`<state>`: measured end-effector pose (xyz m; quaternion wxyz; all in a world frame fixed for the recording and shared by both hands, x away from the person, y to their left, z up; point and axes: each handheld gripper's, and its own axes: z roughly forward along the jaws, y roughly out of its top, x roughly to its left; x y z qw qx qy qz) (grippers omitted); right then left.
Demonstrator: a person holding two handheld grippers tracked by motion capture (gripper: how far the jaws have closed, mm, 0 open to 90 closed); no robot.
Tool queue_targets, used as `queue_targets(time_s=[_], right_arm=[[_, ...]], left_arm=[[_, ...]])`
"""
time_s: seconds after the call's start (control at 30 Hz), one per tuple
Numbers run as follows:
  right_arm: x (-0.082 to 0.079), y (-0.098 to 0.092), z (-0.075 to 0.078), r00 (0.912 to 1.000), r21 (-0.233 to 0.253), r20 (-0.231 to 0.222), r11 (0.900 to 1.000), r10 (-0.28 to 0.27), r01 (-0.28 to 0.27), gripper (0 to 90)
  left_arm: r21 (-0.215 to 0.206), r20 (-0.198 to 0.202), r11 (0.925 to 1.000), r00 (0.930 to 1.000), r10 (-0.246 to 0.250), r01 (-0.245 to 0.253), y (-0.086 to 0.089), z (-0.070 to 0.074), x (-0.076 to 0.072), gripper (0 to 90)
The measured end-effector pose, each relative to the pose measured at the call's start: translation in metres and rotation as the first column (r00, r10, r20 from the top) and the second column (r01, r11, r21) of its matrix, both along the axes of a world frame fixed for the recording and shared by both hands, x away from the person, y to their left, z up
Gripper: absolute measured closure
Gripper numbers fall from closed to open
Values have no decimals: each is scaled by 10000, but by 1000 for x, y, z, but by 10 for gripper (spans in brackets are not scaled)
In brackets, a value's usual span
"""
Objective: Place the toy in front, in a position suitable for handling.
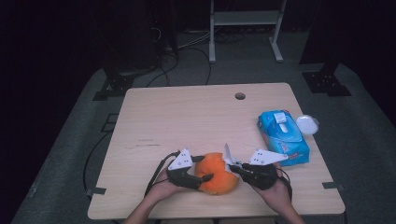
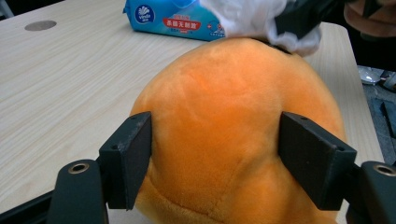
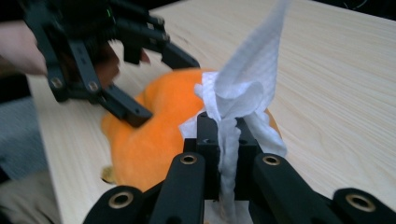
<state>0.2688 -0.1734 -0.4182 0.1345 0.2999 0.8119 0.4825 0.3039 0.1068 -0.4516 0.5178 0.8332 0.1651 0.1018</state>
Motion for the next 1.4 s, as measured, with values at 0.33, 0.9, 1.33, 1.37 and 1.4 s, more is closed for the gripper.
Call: queue_targets(time_s=[0.33, 0.9, 1.33, 1.37, 1.4], right_arm=[[9, -14, -5, 9970, 178, -377, 9975, -677, 684, 852], [17, -11, -7, 9935, 333, -821, 9961, -783, 812, 852], [8, 2, -1, 9952, 562, -948, 9982, 255, -203, 853], [8, 2, -1, 9952, 491, -923, 9984, 337, -293, 853], [7, 2, 0, 9944, 398, -916, 9980, 530, -495, 852]], left_arm=[[9, -245, 10000, 9997, -91, 92, 4, 0, 1, 274], [446, 201, 9963, 9970, -747, 738, 0, 6, -11, 290], [36, -191, 9973, 9972, -727, 728, 2, 15, -4, 162], [-154, -417, 9978, 9970, -653, 647, 2, 17, -1, 140], [-245, -534, 9978, 9966, -627, 614, 1, 17, 0, 111]])
